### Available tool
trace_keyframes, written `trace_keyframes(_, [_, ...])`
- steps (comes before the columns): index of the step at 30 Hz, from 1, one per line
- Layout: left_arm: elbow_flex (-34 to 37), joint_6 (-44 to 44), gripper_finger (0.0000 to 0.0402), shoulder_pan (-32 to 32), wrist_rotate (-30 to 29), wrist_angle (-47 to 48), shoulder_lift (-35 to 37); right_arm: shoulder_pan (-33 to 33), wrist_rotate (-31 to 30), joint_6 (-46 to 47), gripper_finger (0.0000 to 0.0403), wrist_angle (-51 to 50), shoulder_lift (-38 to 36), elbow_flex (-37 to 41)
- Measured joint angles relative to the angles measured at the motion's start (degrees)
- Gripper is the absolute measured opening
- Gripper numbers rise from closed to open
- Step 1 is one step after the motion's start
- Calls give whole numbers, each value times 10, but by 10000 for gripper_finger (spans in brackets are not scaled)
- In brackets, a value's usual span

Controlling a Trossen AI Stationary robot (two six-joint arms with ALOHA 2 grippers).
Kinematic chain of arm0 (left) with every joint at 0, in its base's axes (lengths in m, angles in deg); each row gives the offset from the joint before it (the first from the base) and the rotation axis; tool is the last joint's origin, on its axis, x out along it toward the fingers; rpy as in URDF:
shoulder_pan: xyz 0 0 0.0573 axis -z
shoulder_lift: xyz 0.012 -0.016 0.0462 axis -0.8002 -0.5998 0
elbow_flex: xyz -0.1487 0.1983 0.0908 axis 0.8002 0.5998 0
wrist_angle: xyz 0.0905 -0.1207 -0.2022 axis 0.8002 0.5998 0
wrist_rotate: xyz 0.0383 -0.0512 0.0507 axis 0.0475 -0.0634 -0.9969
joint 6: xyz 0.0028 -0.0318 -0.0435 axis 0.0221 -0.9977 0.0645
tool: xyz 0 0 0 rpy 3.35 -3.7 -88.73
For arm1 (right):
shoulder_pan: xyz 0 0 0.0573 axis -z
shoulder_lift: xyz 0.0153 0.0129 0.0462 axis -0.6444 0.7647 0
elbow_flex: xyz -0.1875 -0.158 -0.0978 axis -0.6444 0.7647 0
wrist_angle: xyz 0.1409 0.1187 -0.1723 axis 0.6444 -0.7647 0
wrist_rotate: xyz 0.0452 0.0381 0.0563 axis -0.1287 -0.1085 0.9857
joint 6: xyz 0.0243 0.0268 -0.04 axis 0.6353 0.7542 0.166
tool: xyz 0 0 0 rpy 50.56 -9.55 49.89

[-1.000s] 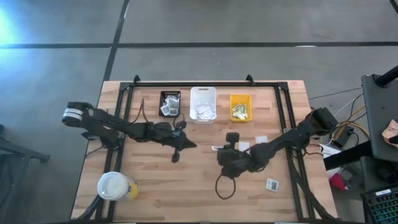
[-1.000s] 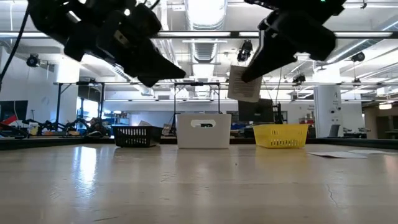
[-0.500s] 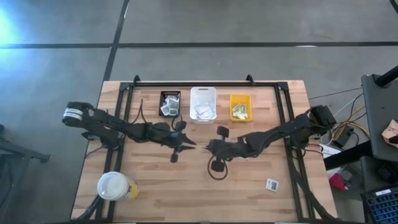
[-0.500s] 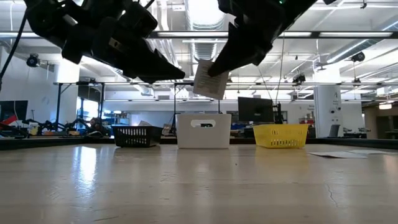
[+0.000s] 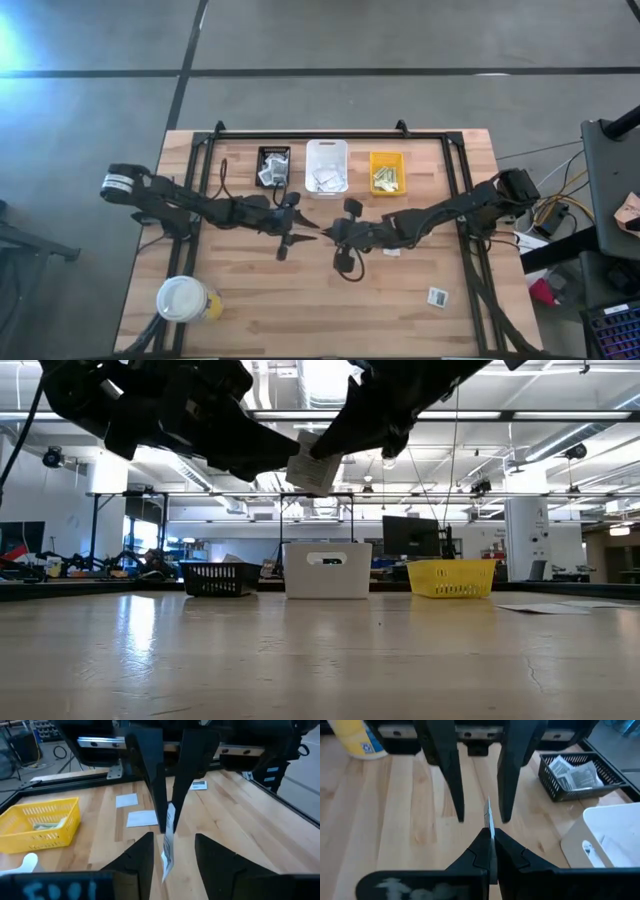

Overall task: Pick & Place First Aid Supplies
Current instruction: Put the towelette pack into the black basket

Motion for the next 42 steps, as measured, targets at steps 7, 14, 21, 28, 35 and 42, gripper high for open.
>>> trace_keyframes(7, [-1,-16,123,0,-12,3,0,1,0,2,8,6,0,0])
trace_keyframes(14, [-1,-19,27,-4,-30,6,0,2,-1,8,8,6,0,0])
trace_keyframes(21, [-1,-35,2,-5,-30,6,0,2,-2,6,9,5,0,-1])
trace_keyframes(28, [-1,-41,0,-6,-35,6,0,6,0,0,56,4,0,-1])
trace_keyframes(35, [-1,-42,0,-16,-93,80,12,7,-56,1,115,-59,-15,-4])
trace_keyframes(42, [-2,-55,0,-52,-161,188,71,7,-75,52,139,-154,-56,-6])
